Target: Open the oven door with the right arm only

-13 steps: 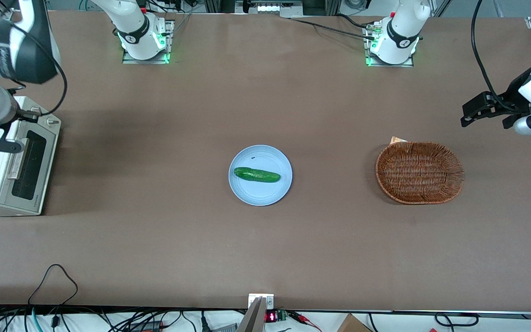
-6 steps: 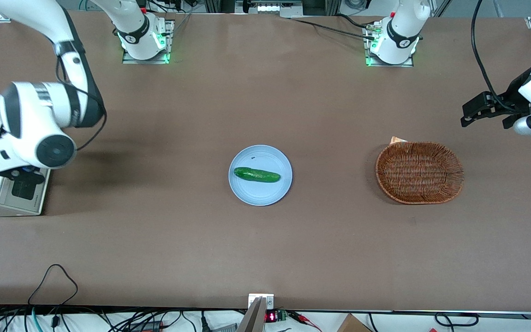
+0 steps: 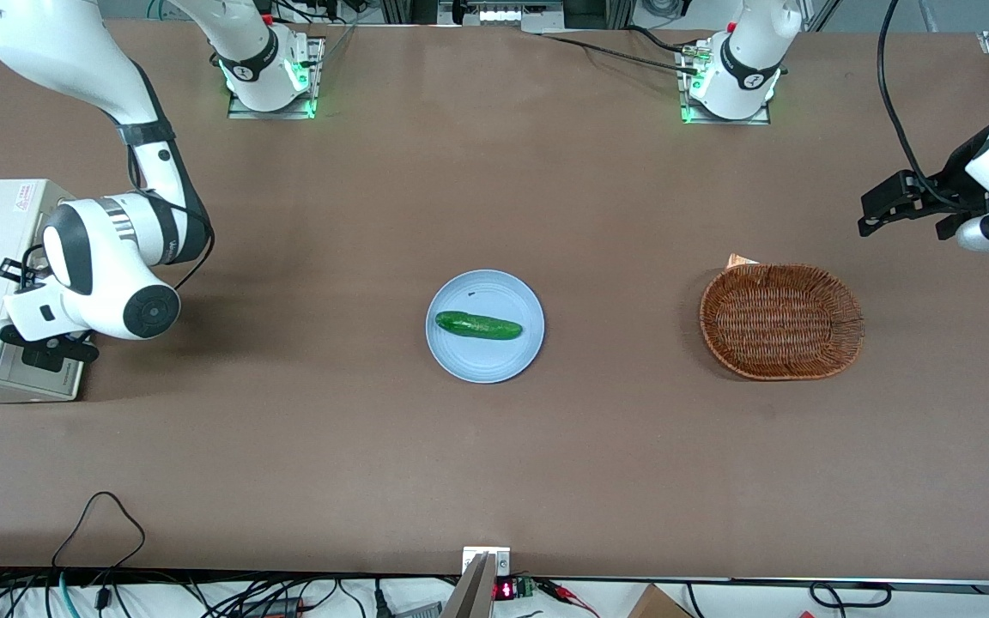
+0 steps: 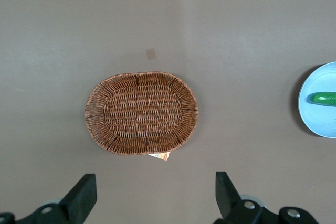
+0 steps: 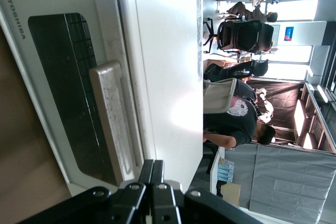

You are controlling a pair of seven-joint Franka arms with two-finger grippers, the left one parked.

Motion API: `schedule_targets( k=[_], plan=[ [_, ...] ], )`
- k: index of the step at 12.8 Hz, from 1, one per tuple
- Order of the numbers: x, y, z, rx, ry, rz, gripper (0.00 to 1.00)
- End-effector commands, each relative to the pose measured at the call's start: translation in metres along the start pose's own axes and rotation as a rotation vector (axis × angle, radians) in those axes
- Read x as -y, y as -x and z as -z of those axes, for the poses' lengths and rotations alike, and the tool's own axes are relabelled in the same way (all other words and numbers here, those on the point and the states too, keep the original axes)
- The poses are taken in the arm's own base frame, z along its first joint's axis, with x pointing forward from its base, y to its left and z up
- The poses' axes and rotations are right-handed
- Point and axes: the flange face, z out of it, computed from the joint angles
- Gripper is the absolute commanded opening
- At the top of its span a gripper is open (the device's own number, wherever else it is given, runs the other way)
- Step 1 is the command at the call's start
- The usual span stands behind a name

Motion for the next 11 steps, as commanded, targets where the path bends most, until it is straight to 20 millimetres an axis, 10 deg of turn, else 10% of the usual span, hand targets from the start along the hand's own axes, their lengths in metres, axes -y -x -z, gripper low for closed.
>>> schedule_targets(
  k=[1, 11],
  plan=[
    [0.019, -0.003, -0.014, -0.031, 0.035, -0.052, 0.04],
    [0.026, -0.01, -0.035, -0.032, 0.009, -0.055, 0.04]
  ],
)
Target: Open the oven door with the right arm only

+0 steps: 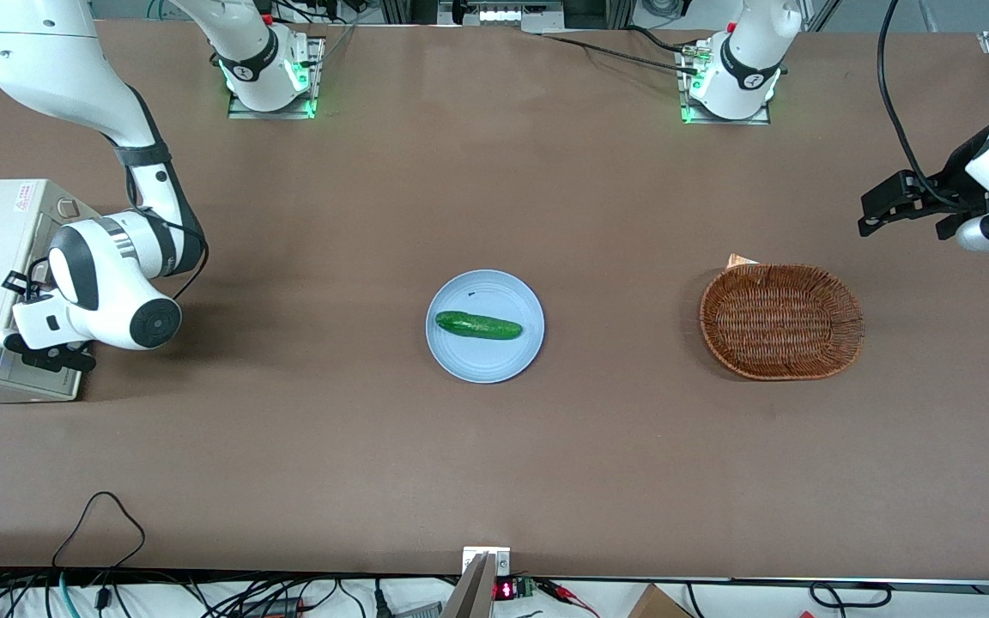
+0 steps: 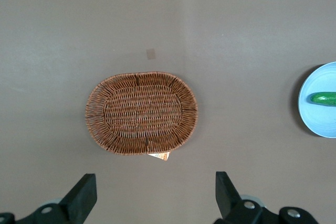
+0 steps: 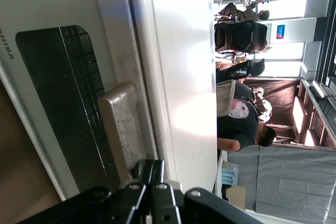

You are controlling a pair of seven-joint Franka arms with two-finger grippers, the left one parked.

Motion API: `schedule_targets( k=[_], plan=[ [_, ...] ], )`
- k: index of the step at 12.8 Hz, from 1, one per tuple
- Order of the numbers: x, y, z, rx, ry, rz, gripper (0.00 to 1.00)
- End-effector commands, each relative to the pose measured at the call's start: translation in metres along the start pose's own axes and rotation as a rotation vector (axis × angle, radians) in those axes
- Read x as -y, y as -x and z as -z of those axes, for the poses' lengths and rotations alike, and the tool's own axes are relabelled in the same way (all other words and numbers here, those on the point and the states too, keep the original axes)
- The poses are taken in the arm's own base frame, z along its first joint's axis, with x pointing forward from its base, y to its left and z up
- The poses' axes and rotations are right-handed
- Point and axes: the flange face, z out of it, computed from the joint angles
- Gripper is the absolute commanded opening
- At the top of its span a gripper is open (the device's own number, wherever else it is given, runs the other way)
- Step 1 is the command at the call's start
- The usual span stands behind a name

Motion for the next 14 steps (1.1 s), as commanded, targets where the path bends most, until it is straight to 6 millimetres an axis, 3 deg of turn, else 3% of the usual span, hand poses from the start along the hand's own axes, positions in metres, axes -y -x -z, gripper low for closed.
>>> schedule_targets(
  k=[1, 10, 12, 14],
  plan=[
    [0.003, 0.001, 0.002, -0.019, -0.017, -0.021, 0.04],
    [0.027, 0.013, 0.018, 0.066, -0.16, -0.012, 0.04],
    [0.039, 0.017, 0.03, 0.076, -0.216, -0.006, 0.04],
    [0.05, 0.019, 0.028, 0.091, -0.233, -0.006, 0.04]
  ],
)
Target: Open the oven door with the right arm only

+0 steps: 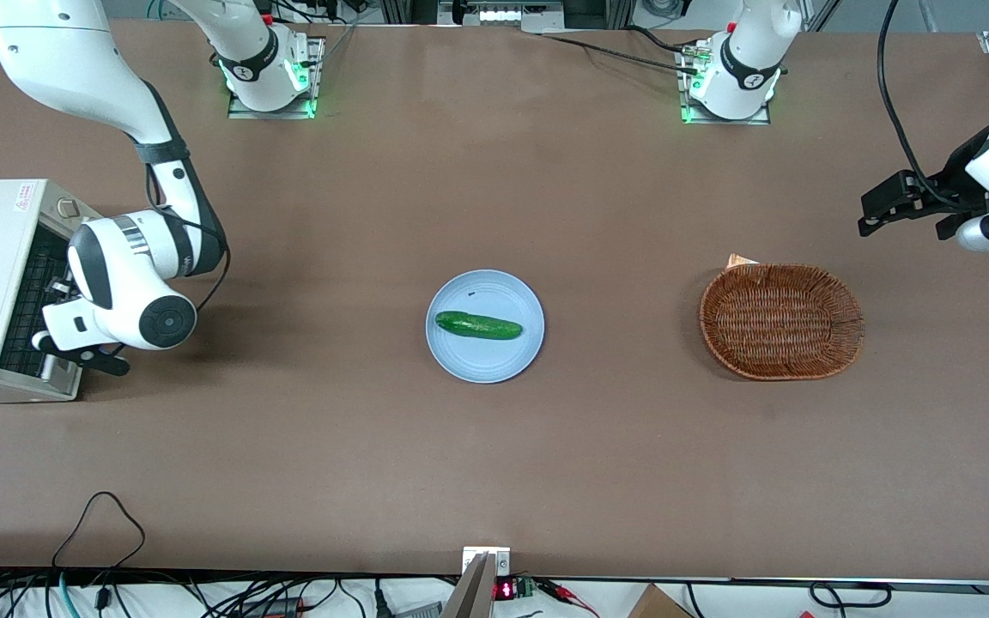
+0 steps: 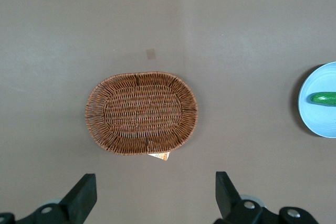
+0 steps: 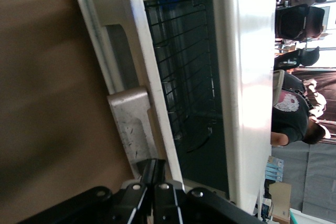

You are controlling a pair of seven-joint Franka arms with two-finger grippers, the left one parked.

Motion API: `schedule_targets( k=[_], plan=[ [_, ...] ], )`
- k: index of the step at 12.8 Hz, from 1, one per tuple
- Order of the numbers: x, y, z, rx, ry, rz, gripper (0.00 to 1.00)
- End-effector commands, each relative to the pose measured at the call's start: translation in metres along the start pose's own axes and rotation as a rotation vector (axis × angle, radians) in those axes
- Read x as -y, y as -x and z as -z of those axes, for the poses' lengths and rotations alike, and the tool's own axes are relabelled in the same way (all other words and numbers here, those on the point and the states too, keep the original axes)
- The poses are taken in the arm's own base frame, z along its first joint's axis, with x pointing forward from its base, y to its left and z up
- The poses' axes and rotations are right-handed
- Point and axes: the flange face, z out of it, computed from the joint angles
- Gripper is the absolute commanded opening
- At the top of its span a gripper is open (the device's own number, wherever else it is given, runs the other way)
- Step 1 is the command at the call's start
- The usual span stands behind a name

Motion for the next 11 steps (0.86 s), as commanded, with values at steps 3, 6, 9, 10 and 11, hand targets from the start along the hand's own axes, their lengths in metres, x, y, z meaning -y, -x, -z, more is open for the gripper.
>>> schedule_targets(
  k=[3, 6, 9, 10, 11],
  plan=[
    [0.031, 0.006, -0.027, 0.063, -0.072, 0.001, 0.04],
    [0.044, 0.006, -0.032, 0.063, -0.107, 0.007, 0.04],
    [0.058, 0.007, -0.041, 0.072, -0.131, 0.026, 0.04],
    [0.06, 0.006, -0.042, 0.075, -0.152, 0.026, 0.04],
    [0.066, 0.008, -0.046, 0.087, -0.159, 0.03, 0.04]
  ],
)
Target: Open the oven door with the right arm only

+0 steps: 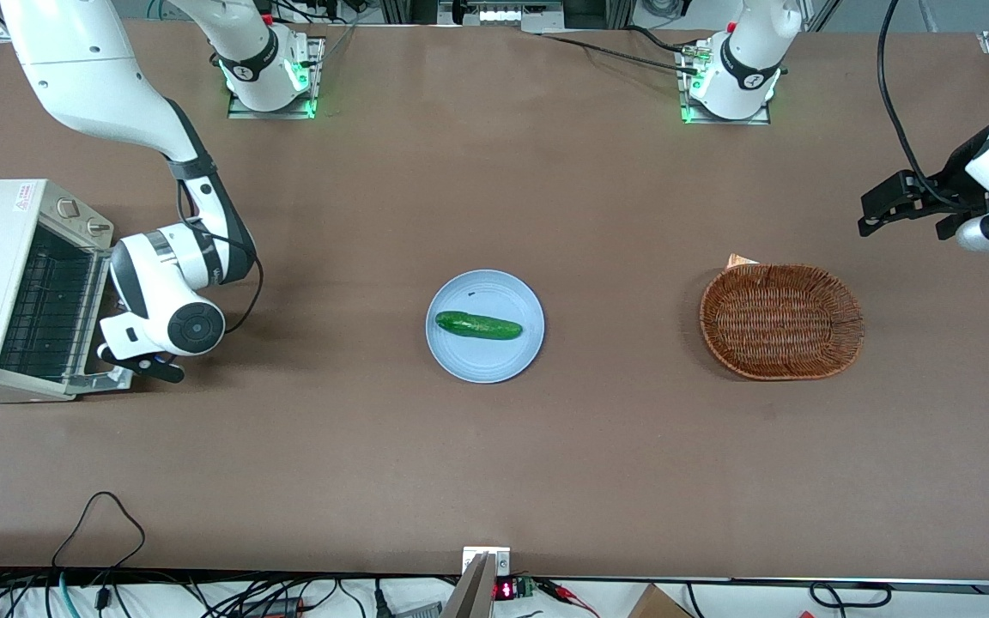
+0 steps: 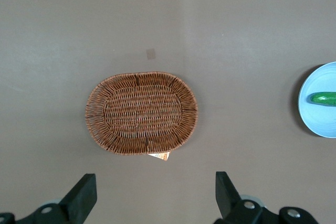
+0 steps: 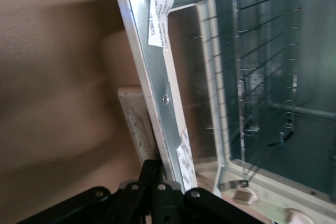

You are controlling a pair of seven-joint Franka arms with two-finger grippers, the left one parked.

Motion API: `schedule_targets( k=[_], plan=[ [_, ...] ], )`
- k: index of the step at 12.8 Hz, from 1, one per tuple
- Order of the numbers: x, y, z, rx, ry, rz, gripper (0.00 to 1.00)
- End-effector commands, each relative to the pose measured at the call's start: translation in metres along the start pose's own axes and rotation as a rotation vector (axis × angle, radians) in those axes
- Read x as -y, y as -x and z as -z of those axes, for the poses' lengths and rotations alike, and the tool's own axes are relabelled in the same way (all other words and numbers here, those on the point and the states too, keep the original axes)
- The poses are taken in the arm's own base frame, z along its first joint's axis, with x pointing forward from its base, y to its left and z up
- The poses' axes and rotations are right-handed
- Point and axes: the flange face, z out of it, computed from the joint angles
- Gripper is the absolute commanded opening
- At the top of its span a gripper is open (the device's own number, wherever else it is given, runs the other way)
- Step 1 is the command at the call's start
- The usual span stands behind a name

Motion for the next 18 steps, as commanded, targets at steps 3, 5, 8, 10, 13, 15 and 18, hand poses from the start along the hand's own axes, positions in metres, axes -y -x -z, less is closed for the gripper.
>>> schedule_targets(
  k=[3, 5, 8, 10, 13, 15, 18],
  plan=[
    [-0.003, -0.003, -0.041, 0.056, 0.019, -0.003, 0.04],
    [0.004, -0.001, -0.045, 0.06, 0.024, 0.006, 0.04],
    [0.008, -0.001, -0.048, 0.06, 0.019, 0.012, 0.04],
    [0.011, 0.001, -0.046, 0.068, 0.002, 0.01, 0.04],
    [0.02, 0.0, -0.037, 0.11, -0.066, -0.019, 0.26],
    [0.021, 0.0, -0.037, 0.113, -0.069, -0.017, 0.29],
    [0.013, -0.008, -0.019, 0.155, -0.154, -0.001, 0.29]
  ],
)
